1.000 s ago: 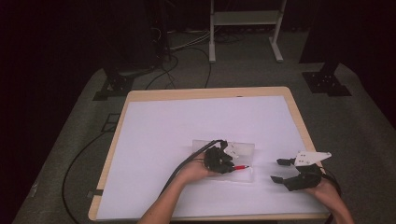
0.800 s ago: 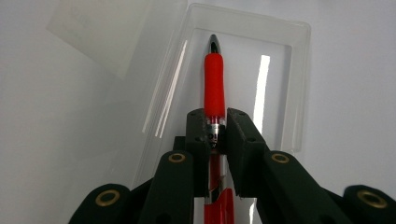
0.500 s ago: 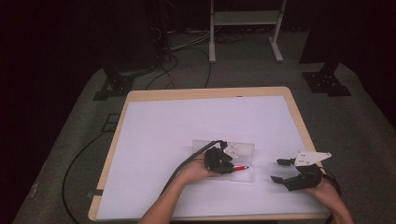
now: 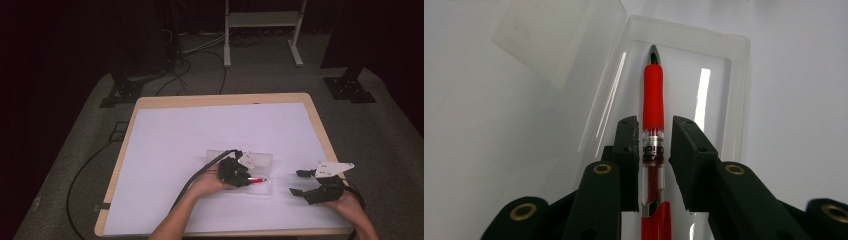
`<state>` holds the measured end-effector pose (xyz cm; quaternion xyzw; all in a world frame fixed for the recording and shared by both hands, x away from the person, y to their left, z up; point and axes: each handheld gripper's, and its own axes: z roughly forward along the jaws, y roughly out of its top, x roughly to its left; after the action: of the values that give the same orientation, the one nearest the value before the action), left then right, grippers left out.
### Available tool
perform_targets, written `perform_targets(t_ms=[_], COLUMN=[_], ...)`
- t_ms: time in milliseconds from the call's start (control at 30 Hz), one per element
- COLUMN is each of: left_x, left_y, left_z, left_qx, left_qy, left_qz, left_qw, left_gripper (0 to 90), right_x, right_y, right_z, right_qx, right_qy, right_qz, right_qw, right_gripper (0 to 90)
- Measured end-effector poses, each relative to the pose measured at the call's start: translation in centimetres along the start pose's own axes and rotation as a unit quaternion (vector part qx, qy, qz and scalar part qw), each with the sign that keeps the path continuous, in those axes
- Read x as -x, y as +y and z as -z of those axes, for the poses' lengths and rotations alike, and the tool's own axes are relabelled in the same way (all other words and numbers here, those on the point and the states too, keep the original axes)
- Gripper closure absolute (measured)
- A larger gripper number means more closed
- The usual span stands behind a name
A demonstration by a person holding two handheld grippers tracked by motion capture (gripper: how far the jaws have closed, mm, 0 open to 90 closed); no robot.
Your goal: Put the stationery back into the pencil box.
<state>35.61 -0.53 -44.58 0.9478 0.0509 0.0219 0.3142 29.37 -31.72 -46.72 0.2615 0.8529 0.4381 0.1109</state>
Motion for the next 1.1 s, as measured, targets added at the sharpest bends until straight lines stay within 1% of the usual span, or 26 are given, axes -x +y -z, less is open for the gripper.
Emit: perform_targets(t_ms=[33, 100, 133, 300, 333, 367, 400, 433, 567, 600, 667, 833, 933, 1100], left_x=[0.0, 0.1, 0.0, -0.1, -0.1, -0.2, -0.2, -0.2, 0.0, 0.1, 0.2, 0.4, 0.3, 0.2], left_y=[0.0, 0.0, -0.1, -0.6, -0.7, -0.8, -0.9, -1.0, -1.4, -1.5, -1.7, -2.1, -2.3, -2.7], left_z=[0.2, 0.4, 0.5, 1.2, 1.4, 1.5, 1.6, 1.8, 2.2, 2.4, 2.7, 3.5, 3.9, 4.5], left_qx=[0.004, 0.007, 0.011, 0.03, 0.029, 0.033, 0.031, 0.03, 0.03, 0.034, 0.039, 0.046, 0.052, 0.053], left_qy=[0.001, 0.013, 0.015, 0.015, 0.012, 0.009, 0.007, 0.009, 0.015, 0.018, 0.016, 0.02, 0.022, 0.027], left_qz=[0.002, 0.003, 0.007, 0.022, 0.021, 0.025, 0.026, 0.022, 0.028, 0.03, 0.033, 0.033, 0.041, 0.043], left_qw=[1.0, 0.9999, 0.9998, 0.9992, 0.9993, 0.9991, 0.9991, 0.9992, 0.999, 0.9988, 0.9986, 0.9982, 0.9976, 0.9973], left_gripper=[72.1, 68.3, 67.4, 65.5, 64.8, 63.9, 63.1, 62.3, 58.5, 57.2, 53.6, 50.7, 49.6, 48.0], right_x=[0.0, 0.1, 0.1, 0.4, 0.4, 0.4, 0.4, 0.4, 0.4, 0.3, 0.3, 0.3, 0.2, 0.3], right_y=[0.0, 0.0, 0.0, 0.2, 0.2, 0.2, 0.2, 0.2, 0.2, 0.2, 0.3, 0.4, 0.4, 0.3], right_z=[0.0, 0.1, 0.1, 0.1, 0.0, 0.0, 0.0, 0.0, 0.1, 0.1, 0.1, -0.1, -0.2, 0.0], right_qx=[0.0, 0.002, 0.002, 0.002, 0.002, 0.001, 0.001, 0.0, 0.0, 0.0, 0.001, -0.002, -0.003, 0.0], right_qy=[-0.001, -0.002, -0.003, -0.004, -0.004, -0.005, -0.005, -0.007, -0.01, -0.011, -0.011, -0.009, -0.008, -0.01], right_qz=[-0.001, -0.002, 0.0, -0.002, -0.003, -0.004, -0.005, -0.007, -0.005, -0.006, -0.007, -0.004, -0.004, -0.006], right_qw=[1.0, 1.0, 1.0, 1.0, 1.0, 1.0, 1.0, 1.0, 0.9999, 0.9999, 0.9999, 1.0, 1.0, 0.9999], right_gripper=[26.2, 25.8, 25.7, 25.1, 25.0, 24.9, 24.9, 24.8, 24.7, 24.7, 24.7, 24.7, 24.7, 24.7])
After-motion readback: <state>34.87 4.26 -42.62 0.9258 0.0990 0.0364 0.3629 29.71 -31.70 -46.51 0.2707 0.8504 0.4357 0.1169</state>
